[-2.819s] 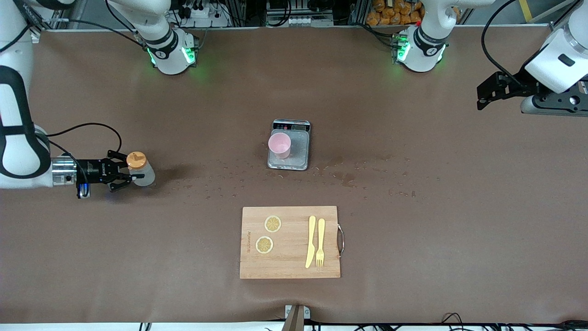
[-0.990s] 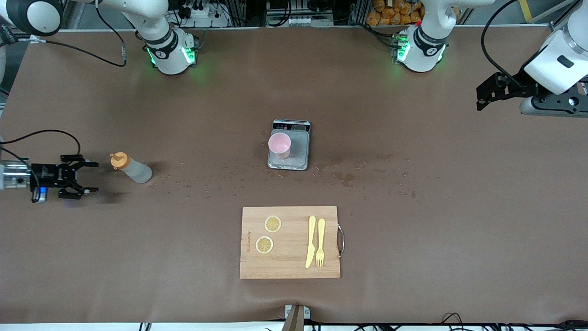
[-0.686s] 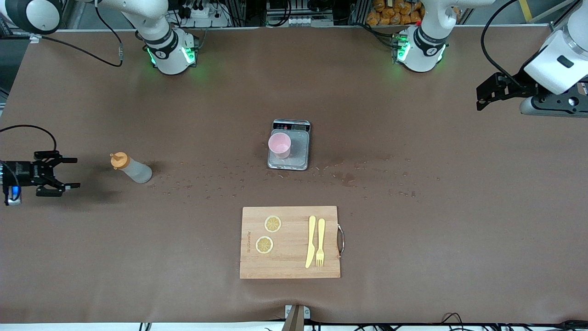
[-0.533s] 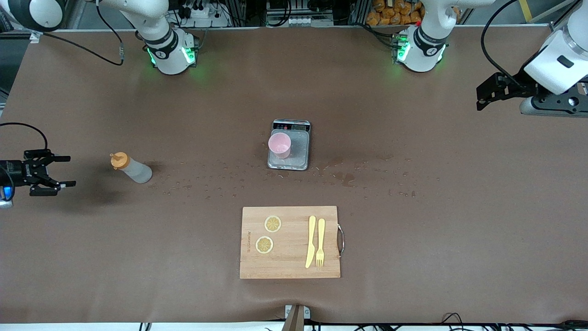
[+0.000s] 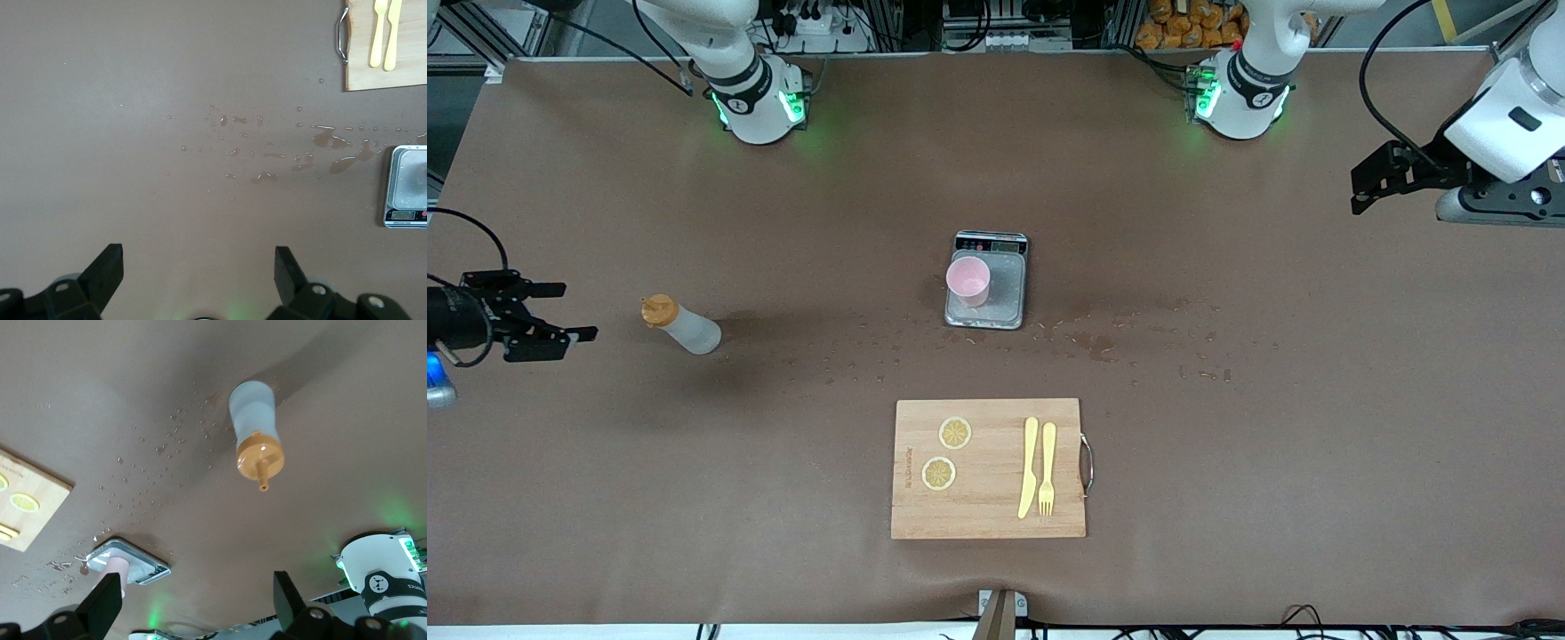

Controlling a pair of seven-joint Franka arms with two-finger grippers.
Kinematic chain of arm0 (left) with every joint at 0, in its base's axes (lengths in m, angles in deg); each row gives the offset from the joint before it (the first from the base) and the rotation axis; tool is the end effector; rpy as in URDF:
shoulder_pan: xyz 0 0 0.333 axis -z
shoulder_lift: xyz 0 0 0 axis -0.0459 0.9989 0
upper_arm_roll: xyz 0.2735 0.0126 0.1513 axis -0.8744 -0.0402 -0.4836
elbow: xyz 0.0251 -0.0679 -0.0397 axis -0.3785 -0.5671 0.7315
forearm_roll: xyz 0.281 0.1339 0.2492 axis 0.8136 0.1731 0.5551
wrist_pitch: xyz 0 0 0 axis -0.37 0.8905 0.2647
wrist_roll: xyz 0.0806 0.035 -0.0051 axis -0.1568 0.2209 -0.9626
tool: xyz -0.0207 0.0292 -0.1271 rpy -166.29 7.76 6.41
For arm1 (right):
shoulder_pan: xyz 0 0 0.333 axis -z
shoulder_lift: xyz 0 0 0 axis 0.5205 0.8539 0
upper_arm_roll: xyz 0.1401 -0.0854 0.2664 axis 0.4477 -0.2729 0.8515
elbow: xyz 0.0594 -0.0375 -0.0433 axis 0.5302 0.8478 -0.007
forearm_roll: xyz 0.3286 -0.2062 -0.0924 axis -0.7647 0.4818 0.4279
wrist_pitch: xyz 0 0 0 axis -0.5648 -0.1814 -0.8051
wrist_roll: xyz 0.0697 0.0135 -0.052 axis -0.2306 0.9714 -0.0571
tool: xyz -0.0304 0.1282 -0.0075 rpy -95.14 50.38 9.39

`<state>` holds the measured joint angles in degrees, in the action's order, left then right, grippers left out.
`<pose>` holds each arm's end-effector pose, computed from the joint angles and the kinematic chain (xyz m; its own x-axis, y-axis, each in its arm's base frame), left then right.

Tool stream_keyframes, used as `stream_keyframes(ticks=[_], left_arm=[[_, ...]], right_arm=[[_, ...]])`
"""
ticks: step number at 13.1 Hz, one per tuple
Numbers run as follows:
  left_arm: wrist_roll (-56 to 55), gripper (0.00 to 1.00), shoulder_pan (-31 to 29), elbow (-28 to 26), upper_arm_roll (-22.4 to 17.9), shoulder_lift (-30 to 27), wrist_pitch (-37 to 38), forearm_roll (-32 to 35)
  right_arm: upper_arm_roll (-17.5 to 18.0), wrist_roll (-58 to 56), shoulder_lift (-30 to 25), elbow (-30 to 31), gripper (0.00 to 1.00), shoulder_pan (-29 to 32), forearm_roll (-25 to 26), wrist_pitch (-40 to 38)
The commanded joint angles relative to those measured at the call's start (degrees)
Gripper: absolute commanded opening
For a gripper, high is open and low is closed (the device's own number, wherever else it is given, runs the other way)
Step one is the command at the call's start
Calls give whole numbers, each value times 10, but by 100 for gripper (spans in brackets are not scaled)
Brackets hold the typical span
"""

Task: Add sauce to pink cup with both arms

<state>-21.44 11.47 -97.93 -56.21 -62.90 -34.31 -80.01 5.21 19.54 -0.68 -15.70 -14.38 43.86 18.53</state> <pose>0.5359 -0.0876 0.6189 0.9954 -0.0945 -0.0182 -0.0945 -0.9955 -0.0036 0.6388 -0.1006 0.4331 0.5919 -0.5565 -0.5831 -0.7110 -0.7012 -0.0526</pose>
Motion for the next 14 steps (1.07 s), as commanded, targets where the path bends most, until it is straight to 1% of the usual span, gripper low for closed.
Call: stream_keyframes(ticks=[1,3,6,8,10,12,14], left_arm=[[-10,100,-5,4,0,1,-4,-18],[-9,100,-5,3,0,1,-4,-19],[-9,100,-5,4,0,1,-4,-19],[-9,100,-5,3,0,1,-4,-19],[-9,100,-6,4,0,1,-5,-20],[-9,100,-6,4,-6,1,-5,-20],[-9,100,-4,5,-7,1,-5,-20]], right_arm=[[-3,-1,-11,9,100,-35,13,-16],[-4,1,-33,9,100,-62,14,-17],[-7,5,-52,10,100,-103,18,-13],[-7,6,-69,11,100,-121,38,-11],[-9,5,-83,13,100,-135,50,-9],[-5,1,-105,15,100,-143,76,10],[-5,-8,-141,35,100,-144,80,25]])
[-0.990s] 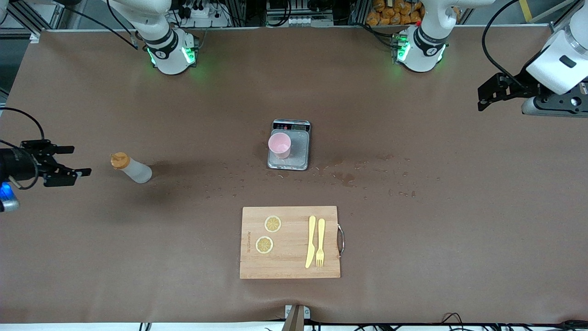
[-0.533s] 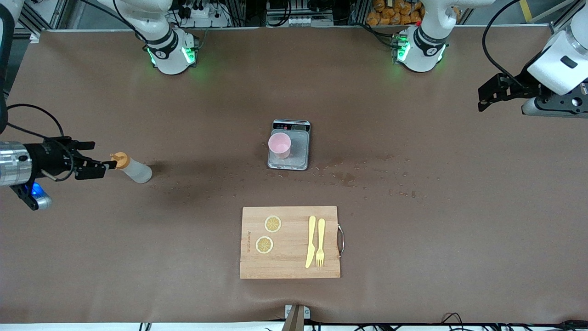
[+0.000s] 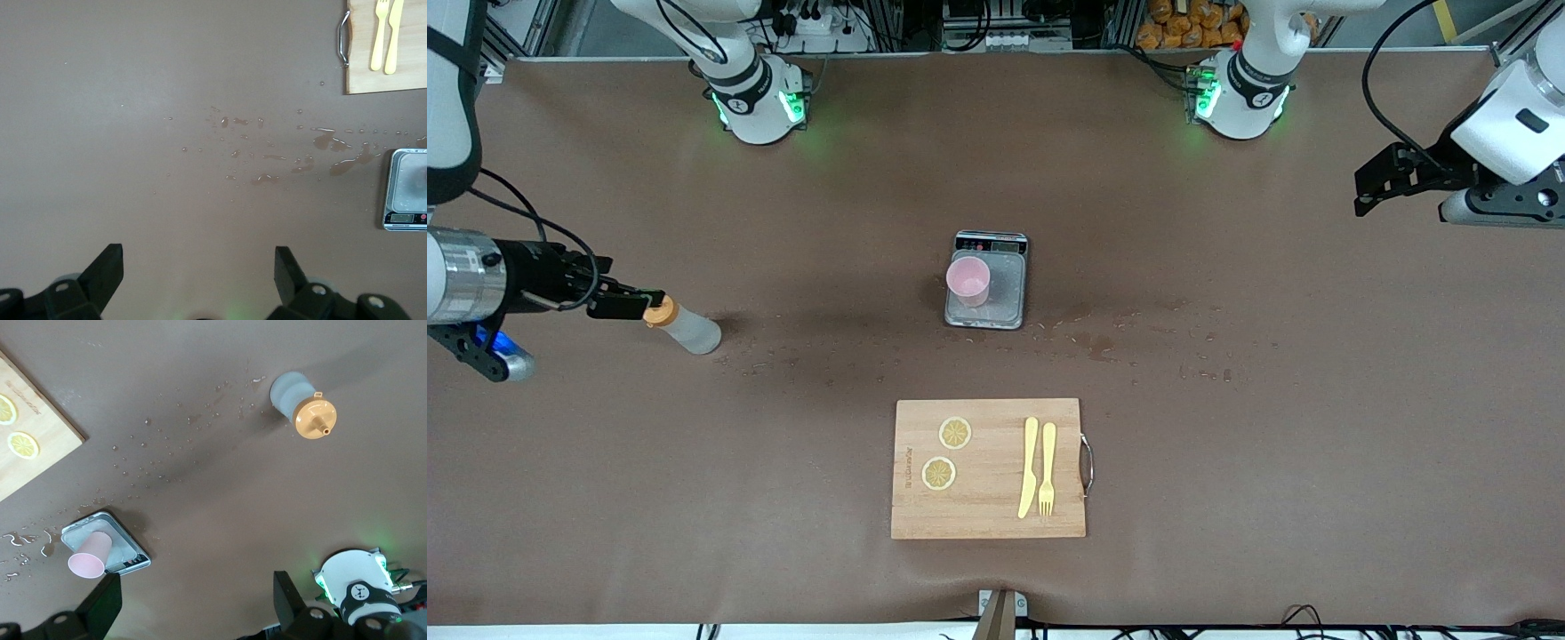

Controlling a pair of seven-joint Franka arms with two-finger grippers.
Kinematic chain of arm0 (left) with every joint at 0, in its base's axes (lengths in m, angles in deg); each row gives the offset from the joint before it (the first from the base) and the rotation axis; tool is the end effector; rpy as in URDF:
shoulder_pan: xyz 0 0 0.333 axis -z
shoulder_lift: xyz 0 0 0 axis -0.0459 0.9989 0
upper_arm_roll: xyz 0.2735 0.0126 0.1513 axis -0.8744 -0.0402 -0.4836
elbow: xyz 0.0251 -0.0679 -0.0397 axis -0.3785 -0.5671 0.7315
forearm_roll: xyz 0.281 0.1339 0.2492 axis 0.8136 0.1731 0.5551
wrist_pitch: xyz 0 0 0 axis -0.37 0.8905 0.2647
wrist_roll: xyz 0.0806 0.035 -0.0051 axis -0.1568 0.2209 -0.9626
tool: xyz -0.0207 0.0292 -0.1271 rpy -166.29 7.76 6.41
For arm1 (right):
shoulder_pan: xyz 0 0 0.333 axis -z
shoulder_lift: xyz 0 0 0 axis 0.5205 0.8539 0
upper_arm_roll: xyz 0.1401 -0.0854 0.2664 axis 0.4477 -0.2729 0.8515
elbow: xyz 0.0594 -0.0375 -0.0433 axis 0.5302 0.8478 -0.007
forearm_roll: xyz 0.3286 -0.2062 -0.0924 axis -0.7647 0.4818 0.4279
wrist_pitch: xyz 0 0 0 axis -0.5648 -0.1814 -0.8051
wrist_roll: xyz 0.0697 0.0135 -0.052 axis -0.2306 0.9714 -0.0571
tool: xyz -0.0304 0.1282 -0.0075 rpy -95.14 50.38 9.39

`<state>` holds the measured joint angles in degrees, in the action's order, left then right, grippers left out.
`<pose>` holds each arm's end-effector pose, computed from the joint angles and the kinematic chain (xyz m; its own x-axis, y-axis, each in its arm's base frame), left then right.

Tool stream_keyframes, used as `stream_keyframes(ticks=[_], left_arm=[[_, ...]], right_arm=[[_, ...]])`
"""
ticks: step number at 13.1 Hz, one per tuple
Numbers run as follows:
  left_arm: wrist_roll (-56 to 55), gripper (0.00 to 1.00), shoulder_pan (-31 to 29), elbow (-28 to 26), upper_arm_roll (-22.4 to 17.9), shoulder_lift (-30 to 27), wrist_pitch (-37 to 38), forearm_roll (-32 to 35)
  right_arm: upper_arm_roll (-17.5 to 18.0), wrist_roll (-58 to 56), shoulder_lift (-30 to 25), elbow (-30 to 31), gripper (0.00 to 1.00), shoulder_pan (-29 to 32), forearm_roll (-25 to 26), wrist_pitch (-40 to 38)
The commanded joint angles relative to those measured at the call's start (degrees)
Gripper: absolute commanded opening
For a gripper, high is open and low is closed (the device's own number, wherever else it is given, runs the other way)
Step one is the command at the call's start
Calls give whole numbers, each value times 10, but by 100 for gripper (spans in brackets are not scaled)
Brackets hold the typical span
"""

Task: Add sauce to pink cup with both arms

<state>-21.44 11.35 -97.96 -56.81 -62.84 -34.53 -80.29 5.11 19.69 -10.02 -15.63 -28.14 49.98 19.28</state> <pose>0.5377 -0.0816 0.6184 0.9965 -0.0823 -0.0163 -0.0823 -0.9966 0.0018 0.6220 0.0390 0.5306 0.7935 -0.4579 -0.4009 -0.5155 -0.8558 -0.0428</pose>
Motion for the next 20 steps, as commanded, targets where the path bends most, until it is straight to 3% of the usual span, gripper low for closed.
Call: stream_keyframes(ticks=[1,3,6,9,13,20], left_arm=[[-9,100,-3,6,-1,1,-4,-17],[-8,100,-4,6,-1,1,-6,-16],[-7,100,-4,6,-3,0,-5,-16],[-7,100,-5,6,-3,1,-6,-15],[-6,100,-5,6,-20,1,-7,-17],[-3,100,-4,6,-20,1,-11,-16]], right_arm=[[-5,-51,-72,62,100,-8,32,27],[-11,-134,-121,108,100,-10,60,52],[-31,-199,-184,161,100,-9,62,81],[-34,-216,-233,236,100,-10,63,140],[-22,-269,-228,228,100,-9,116,180],[-24,-329,-227,235,100,-5,120,213]])
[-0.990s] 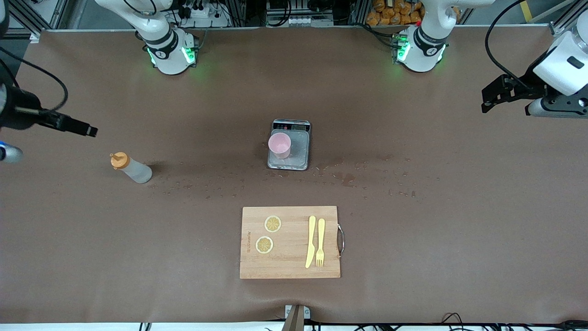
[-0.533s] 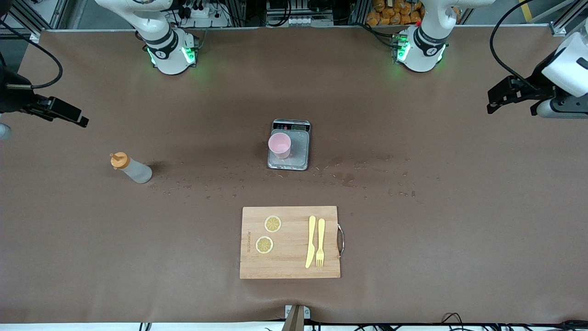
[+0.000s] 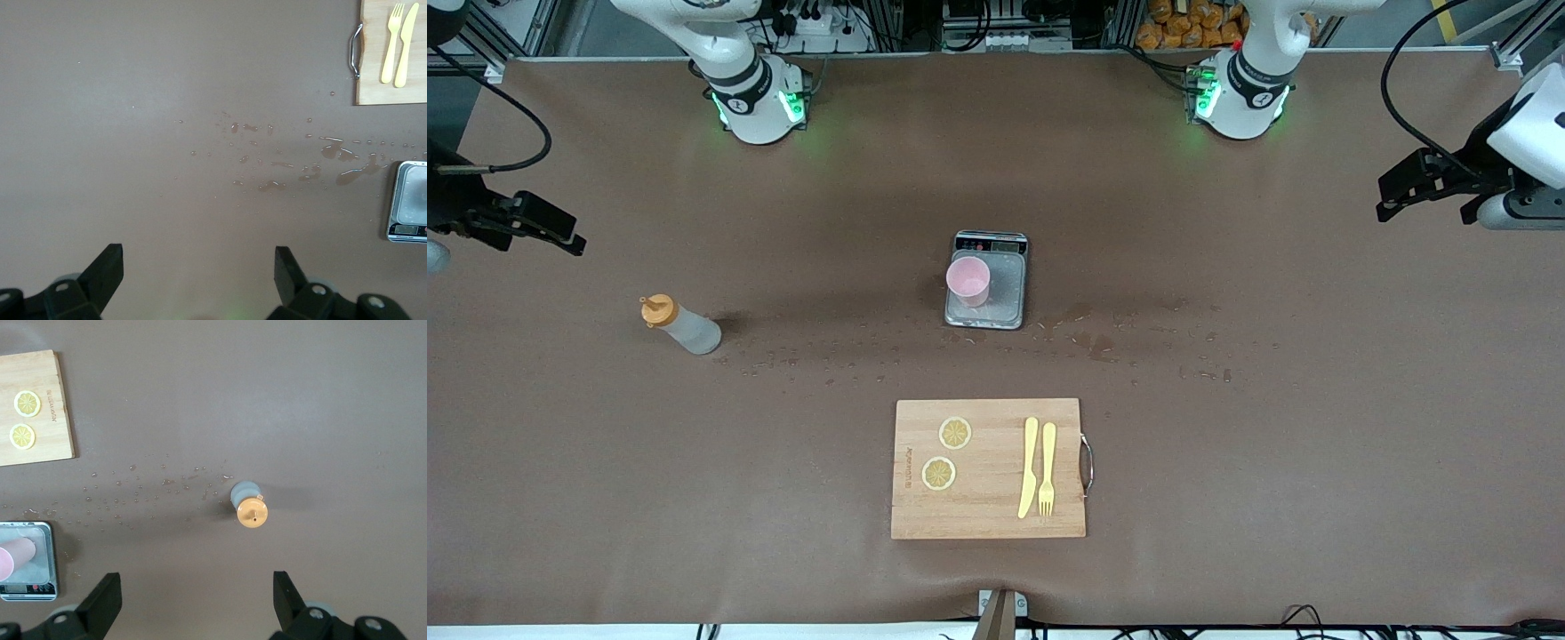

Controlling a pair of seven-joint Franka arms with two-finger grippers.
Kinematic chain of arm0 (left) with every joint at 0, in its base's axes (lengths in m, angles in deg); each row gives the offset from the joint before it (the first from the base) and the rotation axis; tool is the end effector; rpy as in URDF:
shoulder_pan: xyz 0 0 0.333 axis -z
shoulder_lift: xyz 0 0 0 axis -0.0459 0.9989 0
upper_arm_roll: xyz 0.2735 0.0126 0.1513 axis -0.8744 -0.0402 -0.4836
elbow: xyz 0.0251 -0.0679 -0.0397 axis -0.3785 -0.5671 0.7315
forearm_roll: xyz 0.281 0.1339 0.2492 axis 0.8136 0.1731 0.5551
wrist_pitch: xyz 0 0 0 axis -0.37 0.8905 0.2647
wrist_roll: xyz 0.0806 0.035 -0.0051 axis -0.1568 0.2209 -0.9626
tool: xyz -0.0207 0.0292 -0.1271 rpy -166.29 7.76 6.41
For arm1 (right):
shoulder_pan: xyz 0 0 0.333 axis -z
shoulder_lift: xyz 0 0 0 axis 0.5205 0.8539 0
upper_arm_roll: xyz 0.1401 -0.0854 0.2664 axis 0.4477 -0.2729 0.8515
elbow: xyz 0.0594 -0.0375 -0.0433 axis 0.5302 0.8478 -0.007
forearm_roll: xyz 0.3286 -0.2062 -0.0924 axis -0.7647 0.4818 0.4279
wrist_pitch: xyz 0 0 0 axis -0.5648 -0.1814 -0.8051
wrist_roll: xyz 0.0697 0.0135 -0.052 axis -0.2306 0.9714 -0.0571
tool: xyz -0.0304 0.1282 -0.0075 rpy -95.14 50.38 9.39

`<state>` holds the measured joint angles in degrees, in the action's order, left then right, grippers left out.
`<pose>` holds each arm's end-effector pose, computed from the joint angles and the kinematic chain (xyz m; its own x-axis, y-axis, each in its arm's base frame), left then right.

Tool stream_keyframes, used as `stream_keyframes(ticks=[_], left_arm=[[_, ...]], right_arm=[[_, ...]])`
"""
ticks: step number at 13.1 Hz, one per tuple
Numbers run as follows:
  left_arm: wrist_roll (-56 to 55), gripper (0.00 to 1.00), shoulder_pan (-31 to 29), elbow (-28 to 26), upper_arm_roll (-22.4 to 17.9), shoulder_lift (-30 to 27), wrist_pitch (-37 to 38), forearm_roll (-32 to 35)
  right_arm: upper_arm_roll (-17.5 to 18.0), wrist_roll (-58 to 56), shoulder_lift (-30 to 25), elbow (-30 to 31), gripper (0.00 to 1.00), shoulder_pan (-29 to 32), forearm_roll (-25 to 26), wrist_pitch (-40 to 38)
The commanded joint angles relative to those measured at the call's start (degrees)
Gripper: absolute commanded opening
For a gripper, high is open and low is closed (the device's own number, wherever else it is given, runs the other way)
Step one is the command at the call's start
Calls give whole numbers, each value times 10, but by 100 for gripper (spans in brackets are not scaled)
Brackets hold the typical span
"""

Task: Add sauce to pink cup with both arms

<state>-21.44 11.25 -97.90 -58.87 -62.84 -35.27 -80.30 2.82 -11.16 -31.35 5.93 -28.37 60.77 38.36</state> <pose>0.5421 -0.0612 0.6200 0.9990 -0.0447 -0.0025 -0.0447 -0.9990 0.0040 0.5624 -0.0032 0.5969 0.9975 -0.0701 -0.0001 -0.0701 -0.9965 -0.0463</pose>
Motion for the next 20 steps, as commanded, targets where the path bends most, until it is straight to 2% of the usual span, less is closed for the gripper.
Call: stream_keyframes(ticks=[1,20], left_arm=[[-3,100,-3,6,1,1,-3,-16],[2,100,-6,3,0,1,-6,-16]], right_arm=[[-1,-20,-12,24,100,-4,12,39],[-2,-20,-9,8,100,3,23,12]])
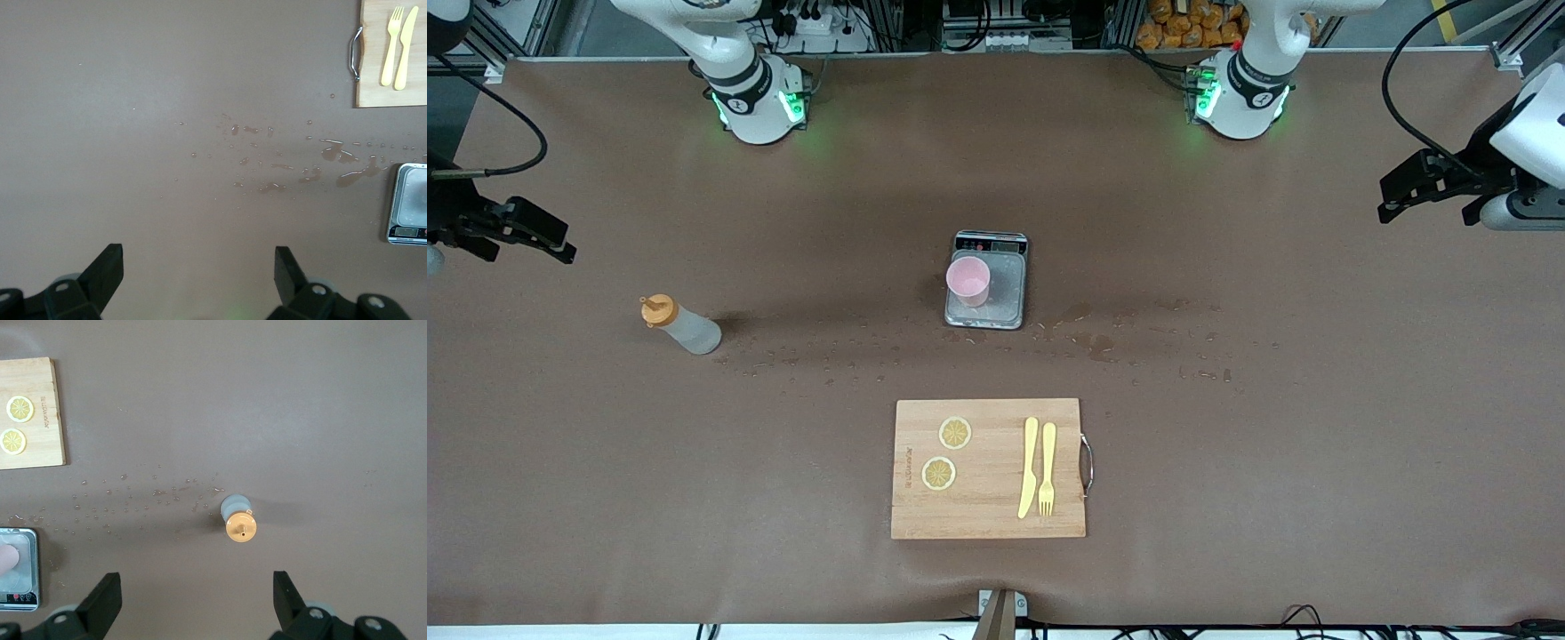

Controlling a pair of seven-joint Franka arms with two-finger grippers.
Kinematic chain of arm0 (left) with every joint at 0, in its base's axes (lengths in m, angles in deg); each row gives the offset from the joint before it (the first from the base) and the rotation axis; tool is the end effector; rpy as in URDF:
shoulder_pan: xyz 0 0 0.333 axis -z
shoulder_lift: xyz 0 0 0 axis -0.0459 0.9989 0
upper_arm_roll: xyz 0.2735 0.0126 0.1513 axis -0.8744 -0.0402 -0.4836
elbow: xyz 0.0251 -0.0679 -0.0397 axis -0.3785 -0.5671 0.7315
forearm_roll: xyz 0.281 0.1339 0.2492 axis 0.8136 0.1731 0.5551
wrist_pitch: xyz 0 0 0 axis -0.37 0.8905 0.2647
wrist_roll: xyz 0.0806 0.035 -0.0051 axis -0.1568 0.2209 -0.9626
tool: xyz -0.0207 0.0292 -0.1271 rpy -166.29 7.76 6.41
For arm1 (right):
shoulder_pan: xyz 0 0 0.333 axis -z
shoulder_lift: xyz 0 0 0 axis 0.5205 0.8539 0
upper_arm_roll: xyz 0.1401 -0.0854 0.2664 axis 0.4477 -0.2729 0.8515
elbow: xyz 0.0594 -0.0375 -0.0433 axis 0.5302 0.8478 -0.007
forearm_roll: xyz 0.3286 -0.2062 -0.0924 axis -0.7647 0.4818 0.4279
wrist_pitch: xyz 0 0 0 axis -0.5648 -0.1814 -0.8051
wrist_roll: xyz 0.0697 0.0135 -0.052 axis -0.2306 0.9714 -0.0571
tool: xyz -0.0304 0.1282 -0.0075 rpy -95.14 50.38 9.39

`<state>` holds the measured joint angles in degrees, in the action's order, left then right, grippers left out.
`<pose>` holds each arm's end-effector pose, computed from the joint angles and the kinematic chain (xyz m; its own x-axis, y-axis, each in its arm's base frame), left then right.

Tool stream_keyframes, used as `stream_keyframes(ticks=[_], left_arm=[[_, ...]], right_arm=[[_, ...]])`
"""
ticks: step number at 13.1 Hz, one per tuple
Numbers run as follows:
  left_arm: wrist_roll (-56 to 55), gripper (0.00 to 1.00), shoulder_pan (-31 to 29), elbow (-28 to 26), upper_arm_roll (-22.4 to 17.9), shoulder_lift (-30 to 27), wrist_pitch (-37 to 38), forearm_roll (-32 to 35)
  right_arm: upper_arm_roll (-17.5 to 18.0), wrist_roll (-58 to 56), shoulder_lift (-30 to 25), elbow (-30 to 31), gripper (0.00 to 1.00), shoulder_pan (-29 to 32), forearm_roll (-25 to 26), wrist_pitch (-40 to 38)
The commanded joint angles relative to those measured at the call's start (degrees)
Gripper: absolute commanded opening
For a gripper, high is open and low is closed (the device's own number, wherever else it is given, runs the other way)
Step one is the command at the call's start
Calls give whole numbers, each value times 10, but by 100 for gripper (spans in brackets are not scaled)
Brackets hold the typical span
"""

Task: Add sauce to pink cup with both arms

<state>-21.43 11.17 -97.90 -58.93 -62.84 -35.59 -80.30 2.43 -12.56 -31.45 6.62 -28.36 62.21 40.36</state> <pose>0.5430 -0.0599 0.6205 0.9991 -0.0424 0.0031 -0.0424 -0.9991 0.0044 0.5658 -0.0105 0.5951 0.9982 -0.0535 0.0263 -0.0529 -0.9984 -0.0218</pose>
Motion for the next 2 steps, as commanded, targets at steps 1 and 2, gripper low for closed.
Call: stream_keyframes(ticks=[1,2], left_arm=[[2,100,-5,3,0,1,-3,-16],[2,100,-5,3,0,1,-3,-16]], right_arm=[[2,-7,-8,1,100,3,9,-9],[2,-7,-8,1,100,3,9,-10]])
